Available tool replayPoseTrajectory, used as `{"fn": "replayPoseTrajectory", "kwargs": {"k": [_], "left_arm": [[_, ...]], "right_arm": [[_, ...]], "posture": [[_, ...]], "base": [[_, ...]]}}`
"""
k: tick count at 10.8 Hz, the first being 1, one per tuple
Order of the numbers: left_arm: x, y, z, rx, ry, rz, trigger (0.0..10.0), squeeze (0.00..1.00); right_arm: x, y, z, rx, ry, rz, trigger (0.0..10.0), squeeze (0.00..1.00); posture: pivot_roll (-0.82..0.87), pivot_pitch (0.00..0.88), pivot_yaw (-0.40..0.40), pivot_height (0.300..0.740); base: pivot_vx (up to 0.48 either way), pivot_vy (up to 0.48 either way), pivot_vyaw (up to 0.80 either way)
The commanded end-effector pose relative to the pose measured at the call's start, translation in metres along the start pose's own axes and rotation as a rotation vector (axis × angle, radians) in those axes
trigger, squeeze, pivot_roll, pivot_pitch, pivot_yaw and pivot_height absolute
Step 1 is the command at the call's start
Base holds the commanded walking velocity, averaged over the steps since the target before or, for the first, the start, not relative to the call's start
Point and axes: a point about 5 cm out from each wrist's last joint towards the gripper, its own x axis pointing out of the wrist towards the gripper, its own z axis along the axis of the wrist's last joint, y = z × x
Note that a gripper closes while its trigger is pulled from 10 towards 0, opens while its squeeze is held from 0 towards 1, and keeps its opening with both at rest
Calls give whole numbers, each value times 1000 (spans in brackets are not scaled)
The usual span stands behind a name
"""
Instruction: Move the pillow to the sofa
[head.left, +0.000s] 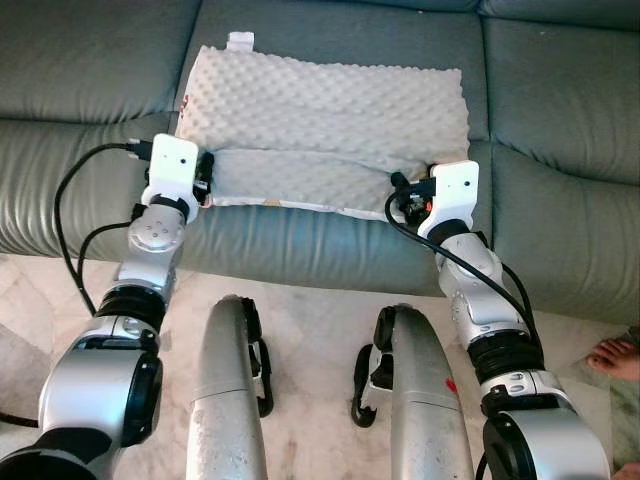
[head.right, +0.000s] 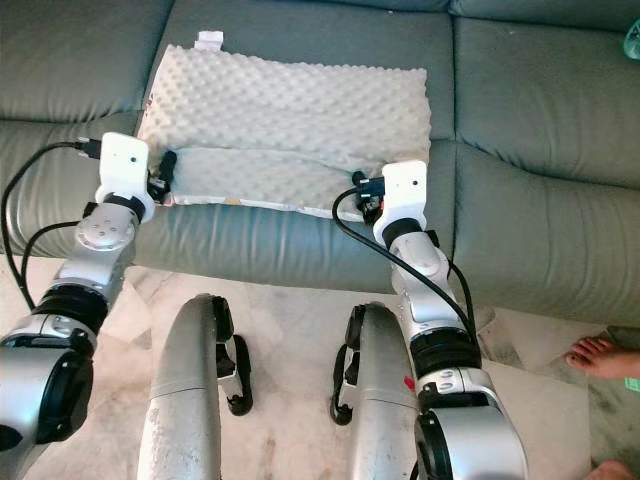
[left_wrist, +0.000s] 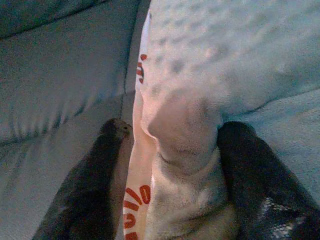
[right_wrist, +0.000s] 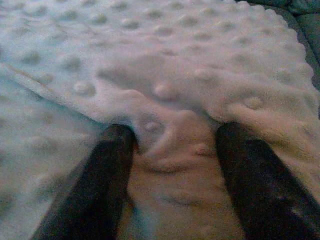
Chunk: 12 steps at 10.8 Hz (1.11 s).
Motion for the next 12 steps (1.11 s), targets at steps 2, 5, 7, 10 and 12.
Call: {"fn": "replayPoseTrajectory", "kwargs": {"k": [2, 5, 7, 10, 12], "left_arm": [[-12, 10, -12, -2, 0, 2, 10000, 1000], [-29, 30, -20, 2, -16, 25, 10000, 1000], [-50, 36, -18, -32, -76, 59, 10000, 1000], [-93, 8, -24, -112, -148, 57, 10000, 1000], [-107, -9, -36, -148, -108, 25, 10000, 1000]], "right_arm": [[-13, -2, -11, 17, 15, -13, 10000, 1000], [-24, -6, -3, 11, -33, -37, 10000, 1000], [-39, -5, -5, 6, -41, -47, 10000, 1000], [-70, -6, -21, -32, 0, -95, 10000, 1000], [-84, -4, -32, -48, 46, -97, 10000, 1000]], "posture": [[16, 388, -17, 603], [14, 363, -24, 603], [13, 343, -25, 603], [8, 242, -42, 603], [9, 158, -55, 603]], "base": [[0, 0, 0], [0, 0, 0], [0, 0, 0], [0, 0, 0], [0, 0, 0]]}}
